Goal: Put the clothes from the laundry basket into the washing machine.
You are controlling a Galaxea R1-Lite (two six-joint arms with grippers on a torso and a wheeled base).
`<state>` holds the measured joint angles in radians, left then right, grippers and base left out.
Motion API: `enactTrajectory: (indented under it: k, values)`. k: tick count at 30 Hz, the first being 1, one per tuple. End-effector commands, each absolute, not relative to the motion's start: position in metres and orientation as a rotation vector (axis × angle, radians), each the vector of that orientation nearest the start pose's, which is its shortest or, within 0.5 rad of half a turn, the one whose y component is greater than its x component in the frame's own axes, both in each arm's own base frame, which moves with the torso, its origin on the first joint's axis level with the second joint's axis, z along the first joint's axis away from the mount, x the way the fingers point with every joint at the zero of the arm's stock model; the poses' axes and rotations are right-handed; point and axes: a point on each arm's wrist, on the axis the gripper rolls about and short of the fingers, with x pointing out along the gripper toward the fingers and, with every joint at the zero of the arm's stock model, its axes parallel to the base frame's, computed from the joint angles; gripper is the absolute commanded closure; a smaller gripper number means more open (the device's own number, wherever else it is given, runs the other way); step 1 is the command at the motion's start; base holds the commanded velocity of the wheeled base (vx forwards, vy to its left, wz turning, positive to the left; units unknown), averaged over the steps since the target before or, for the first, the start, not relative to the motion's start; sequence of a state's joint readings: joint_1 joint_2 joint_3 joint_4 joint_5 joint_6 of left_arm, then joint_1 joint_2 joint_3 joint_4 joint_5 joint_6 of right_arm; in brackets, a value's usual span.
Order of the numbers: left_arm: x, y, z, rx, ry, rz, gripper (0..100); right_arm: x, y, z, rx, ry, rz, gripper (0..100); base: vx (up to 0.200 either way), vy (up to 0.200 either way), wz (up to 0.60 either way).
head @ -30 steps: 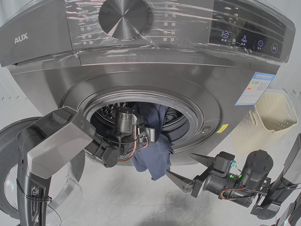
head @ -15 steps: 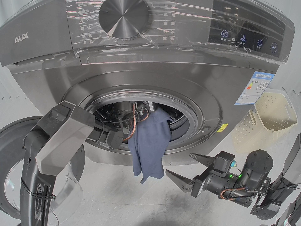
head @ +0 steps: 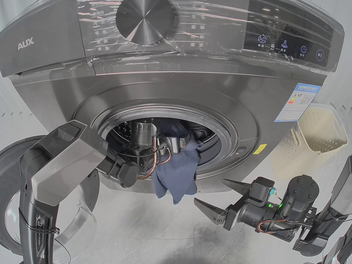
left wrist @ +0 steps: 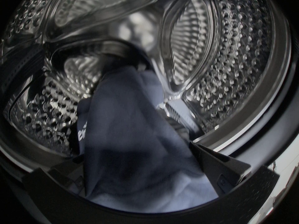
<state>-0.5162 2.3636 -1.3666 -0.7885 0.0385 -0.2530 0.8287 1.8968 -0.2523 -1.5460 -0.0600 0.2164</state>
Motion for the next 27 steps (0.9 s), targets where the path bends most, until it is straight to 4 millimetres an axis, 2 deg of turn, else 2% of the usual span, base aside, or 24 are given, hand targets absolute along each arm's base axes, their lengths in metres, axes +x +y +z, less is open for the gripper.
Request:
enactTrajectory:
  k: [1,5,6,10,14,21,27]
  values:
    - [0.387,-0.235,0.08,-0.152,0.343,-0.498,0,0.177,0.191,0.094,0.161,0.175,0.756,0,0.0,0.0,0.0]
    - [0.389,-0.234,0.069,-0.121,0.366,-0.495,0,0.177,0.192,0.094,0.162,0.173,0.756,0,0.0,0.0,0.0]
    - [0.391,-0.233,0.065,-0.112,0.37,-0.492,100,0.177,0.192,0.094,0.162,0.173,0.756,0,0.0,0.0,0.0]
    - [0.397,-0.234,0.062,-0.107,0.363,-0.489,100,0.177,0.192,0.095,0.163,0.171,0.756,0,0.0,0.0,0.0]
    - [0.402,-0.236,0.069,-0.119,0.333,-0.49,100,0.177,0.192,0.095,0.163,0.171,0.759,0,0.0,0.0,0.0]
    - [0.434,-0.238,0.115,-0.228,0.12,-0.425,100,0.177,0.192,0.095,0.163,0.171,0.759,0,0.0,0.0,0.0]
    - [0.451,-0.236,0.124,-0.283,-0.003,-0.376,100,0.177,0.193,0.095,0.163,0.171,0.759,0,0.0,0.0,0.0]
